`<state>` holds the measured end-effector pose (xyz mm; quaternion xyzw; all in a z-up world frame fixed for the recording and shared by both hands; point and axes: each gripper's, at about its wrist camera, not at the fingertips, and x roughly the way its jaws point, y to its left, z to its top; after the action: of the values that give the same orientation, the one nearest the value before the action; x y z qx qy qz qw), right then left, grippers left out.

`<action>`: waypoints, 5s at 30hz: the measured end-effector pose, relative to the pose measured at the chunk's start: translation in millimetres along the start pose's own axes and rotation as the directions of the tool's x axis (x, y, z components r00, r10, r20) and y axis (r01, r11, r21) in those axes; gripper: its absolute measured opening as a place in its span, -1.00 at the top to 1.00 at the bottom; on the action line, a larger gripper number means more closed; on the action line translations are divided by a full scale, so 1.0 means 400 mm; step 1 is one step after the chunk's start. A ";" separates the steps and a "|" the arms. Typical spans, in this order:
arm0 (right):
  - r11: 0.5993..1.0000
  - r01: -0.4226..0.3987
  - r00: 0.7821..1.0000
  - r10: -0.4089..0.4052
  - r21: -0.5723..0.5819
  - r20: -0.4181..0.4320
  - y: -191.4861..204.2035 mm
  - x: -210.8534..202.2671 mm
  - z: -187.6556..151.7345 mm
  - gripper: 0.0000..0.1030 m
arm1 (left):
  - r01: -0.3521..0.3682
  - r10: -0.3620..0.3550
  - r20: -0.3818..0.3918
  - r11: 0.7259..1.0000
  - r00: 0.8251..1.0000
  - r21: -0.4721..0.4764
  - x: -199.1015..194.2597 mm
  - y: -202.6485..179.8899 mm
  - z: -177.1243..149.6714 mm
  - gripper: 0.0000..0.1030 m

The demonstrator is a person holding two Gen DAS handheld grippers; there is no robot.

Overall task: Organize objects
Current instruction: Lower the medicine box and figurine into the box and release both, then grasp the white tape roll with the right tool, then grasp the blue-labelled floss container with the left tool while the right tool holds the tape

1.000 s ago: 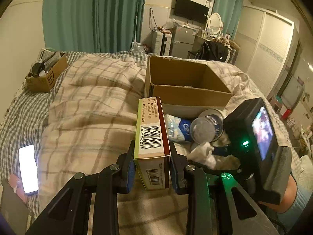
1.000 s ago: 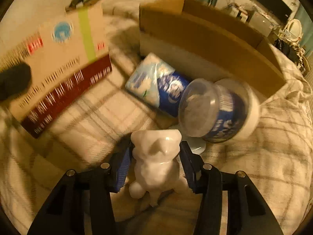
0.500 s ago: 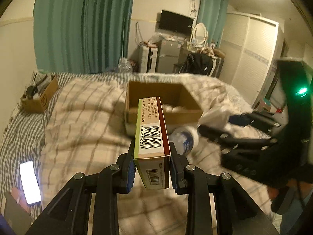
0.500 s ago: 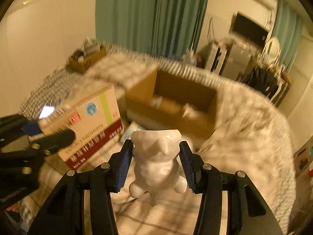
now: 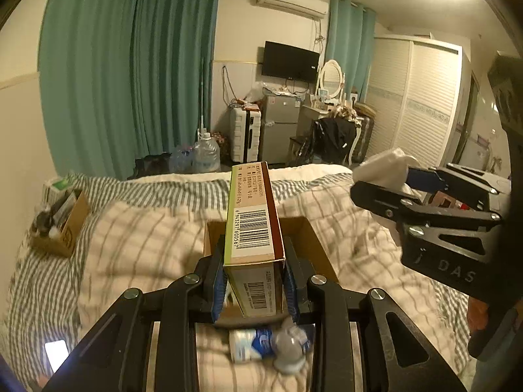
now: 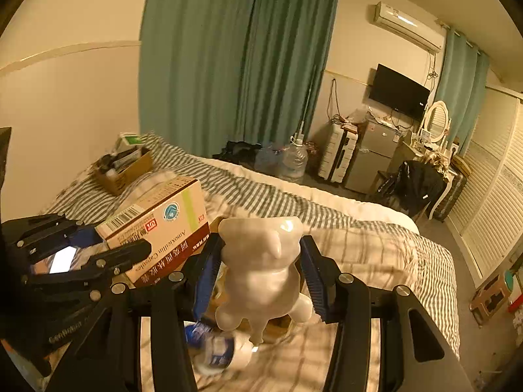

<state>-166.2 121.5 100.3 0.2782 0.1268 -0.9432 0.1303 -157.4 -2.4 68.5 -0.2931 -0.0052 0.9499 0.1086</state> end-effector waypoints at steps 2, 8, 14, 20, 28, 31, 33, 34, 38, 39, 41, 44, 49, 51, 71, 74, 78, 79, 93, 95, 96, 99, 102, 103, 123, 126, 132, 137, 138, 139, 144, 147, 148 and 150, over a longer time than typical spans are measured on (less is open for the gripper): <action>1.000 0.007 1.000 -0.007 0.019 -0.009 -0.031 0.056 0.034 0.07 | -0.017 0.017 -0.010 1.000 1.000 0.016 0.052 -0.004 0.020 0.43; 0.999 0.016 0.997 -0.012 0.049 -0.078 -0.102 0.244 0.054 0.07 | -0.028 0.030 -0.095 0.999 0.995 0.023 0.241 0.004 0.022 0.43; 0.997 -0.028 0.982 0.040 0.071 -0.185 -0.127 0.437 -0.023 0.07 | -0.032 0.038 -0.186 0.999 0.982 0.036 0.392 0.016 -0.041 0.43; 0.997 -0.043 0.963 0.059 0.070 -0.262 -0.130 0.566 -0.124 0.07 | 0.010 -0.007 -0.279 1.000 0.960 0.008 0.484 0.038 -0.114 0.43; 0.992 -0.070 0.965 0.095 0.109 -0.245 -0.140 0.570 -0.148 -0.17 | 0.025 -0.047 -0.336 0.997 0.941 -0.068 0.501 0.049 -0.141 0.37; 0.992 -0.043 0.977 0.067 0.120 -0.201 -0.160 0.507 -0.129 -0.28 | 0.012 -0.036 -0.336 0.997 0.941 -0.073 0.467 0.047 -0.138 0.12; 0.992 -0.028 0.982 0.050 0.120 -0.185 -0.170 0.464 -0.116 -0.28 | 0.008 -0.028 -0.312 0.998 0.950 -0.066 0.426 0.044 -0.126 -0.12; 0.993 -0.016 0.984 0.037 0.119 -0.173 -0.175 0.429 -0.110 -0.29 | 0.002 -0.018 -0.297 0.998 0.955 -0.056 0.401 0.041 -0.121 -0.23; 0.995 0.019 0.989 -0.005 0.099 -0.148 -0.179 0.324 -0.094 -0.30 | -0.049 0.042 -0.248 0.999 0.968 -0.022 0.311 0.041 -0.090 -0.45; 0.995 0.030 0.990 -0.016 0.092 -0.142 -0.178 0.297 -0.095 -0.30 | -0.058 0.051 -0.239 0.998 0.970 -0.021 0.288 0.042 -0.086 -0.50; 0.996 0.038 0.990 -0.026 0.083 -0.136 -0.176 0.256 -0.102 -0.30 | -0.075 0.069 -0.215 0.997 0.974 -0.021 0.246 0.048 -0.078 -0.62; 0.997 0.031 0.988 -0.021 0.065 -0.151 -0.161 0.200 -0.142 -0.30 | -0.092 0.089 -0.185 0.996 0.979 -0.007 0.188 0.047 -0.096 -0.81; 0.999 0.037 0.977 -0.032 0.018 -0.211 -0.113 0.164 -0.258 -0.30 | -0.133 0.138 -0.185 0.990 0.973 0.039 0.140 0.032 -0.177 -0.94; 0.999 0.029 0.970 -0.024 0.015 -0.241 -0.088 0.170 -0.312 -0.30 | -0.143 0.147 -0.186 0.989 0.971 0.033 0.131 0.031 -0.228 -0.99; 0.992 -0.054 0.907 0.097 0.116 -0.410 -0.010 0.321 -0.476 -0.30 | -0.175 0.129 -0.292 0.975 0.948 -0.139 0.200 0.105 -0.450 -1.00; 0.989 -0.063 0.903 0.112 0.132 -0.415 -0.009 0.327 -0.477 -0.26 | -0.167 0.115 -0.296 0.973 0.948 -0.158 0.199 0.111 -0.450 -1.00; 0.986 -0.089 0.899 0.141 0.141 -0.414 -0.001 0.321 -0.477 0.08 | -0.163 0.112 -0.293 0.974 0.950 -0.156 0.194 0.109 -0.452 -1.00; 0.983 -0.107 0.898 0.160 0.148 -0.410 0.003 0.318 -0.476 0.30 | -0.163 0.112 -0.294 0.975 0.949 -0.154 0.194 0.109 -0.453 -1.00; 0.969 -0.190 0.917 0.232 0.158 -0.325 0.024 0.242 -0.429 0.41 | -0.183 0.135 -0.307 0.974 0.942 -0.133 0.189 0.099 -0.451 -1.00; 0.967 -0.202 0.919 0.243 0.158 -0.310 0.021 0.230 -0.419 0.42 | -0.186 0.139 -0.308 0.974 0.941 -0.128 0.188 0.097 -0.451 -1.00; 0.965 -0.210 0.922 0.248 0.155 -0.298 0.024 0.218 -0.410 0.42 | -0.187 0.141 -0.308 0.974 0.941 -0.126 0.187 0.095 -0.451 -1.00; 0.960 -0.236 0.923 0.269 0.148 -0.276 0.029 0.194 -0.390 0.42 | -0.188 0.142 -0.306 0.974 0.941 -0.124 0.181 0.093 -0.450 -1.00; 0.940 -0.296 0.910 0.331 0.168 -0.248 0.033 0.174 -0.368 0.42 | -0.187 0.141 -0.303 0.974 0.943 -0.130 0.175 0.095 -0.449 -1.00; 0.939 -0.301 0.910 0.335 0.167 -0.245 0.038 0.170 -0.365 0.42 | -0.186 0.139 -0.302 0.973 0.943 -0.135 0.172 0.095 -0.449 -1.00; 0.936 -0.314 0.913 0.343 0.157 -0.220 0.045 0.147 -0.354 0.43 | -0.064 0.041 -0.301 0.996 0.953 -0.065 0.187 0.013 -0.438 -1.00; 0.942 -0.295 0.923 0.324 0.157 -0.208 0.028 0.132 -0.348 0.43 | -0.056 0.015 -0.289 0.989 0.957 -0.135 0.171 0.045 -0.430 -1.00; 0.967 -0.209 0.962 0.231 0.149 -0.148 -0.033 0.072 -0.321 0.43 | -0.062 0.016 -0.274 0.985 0.962 -0.161 0.159 0.049 -0.408 -1.00; 0.987 -0.099 0.979 0.120 0.129 -0.167 -0.082 0.067 -0.333 0.43 | -0.041 -0.001 -0.298 0.990 0.955 -0.136 0.185 0.009 -0.403 -1.00; 0.990 -0.075 0.980 0.096 0.123 -0.174 -0.088 0.070 -0.342 0.43 | -0.036 -0.005 -0.303 0.991 0.953 -0.127 0.194 -0.006 -0.400 -1.00; 0.992 -0.051 0.981 0.071 0.115 -0.180 -0.092 0.074 -0.351 0.43 | -0.034 -0.004 -0.307 0.992 0.952 -0.120 0.201 -0.017 -0.399 -1.00; 0.990 -0.031 0.978 0.059 0.139 -0.202 -0.128 0.098 -0.392 0.43 | -0.034 0.012 -0.319 0.997 0.948 -0.064 0.234 -0.082 -0.401 -1.00; 0.989 -0.018 0.975 0.050 0.148 -0.215 -0.147 0.110 -0.406 0.43 | -0.020 0.016 -0.338 1.000 0.941 -0.007 0.255 -0.129 -0.411 -1.00; 0.988 -0.016 0.974 0.050 0.152 -0.220 -0.156 0.117 -0.412 0.43 | -0.010 0.014 -0.346 1.000 0.938 0.013 0.266 -0.147 -0.415 -1.00; 0.986 -0.021 0.973 0.058 0.164 -0.222 -0.171 0.123 -0.421 0.43 | 0.009 0.004 -0.355 0.999 0.935 0.034 0.288 -0.173 -0.422 -1.00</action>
<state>-144.9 229.3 -52.5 0.3957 0.0588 -0.9097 0.1109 -141.7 80.3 -130.4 -0.4578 0.0307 0.8812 0.1141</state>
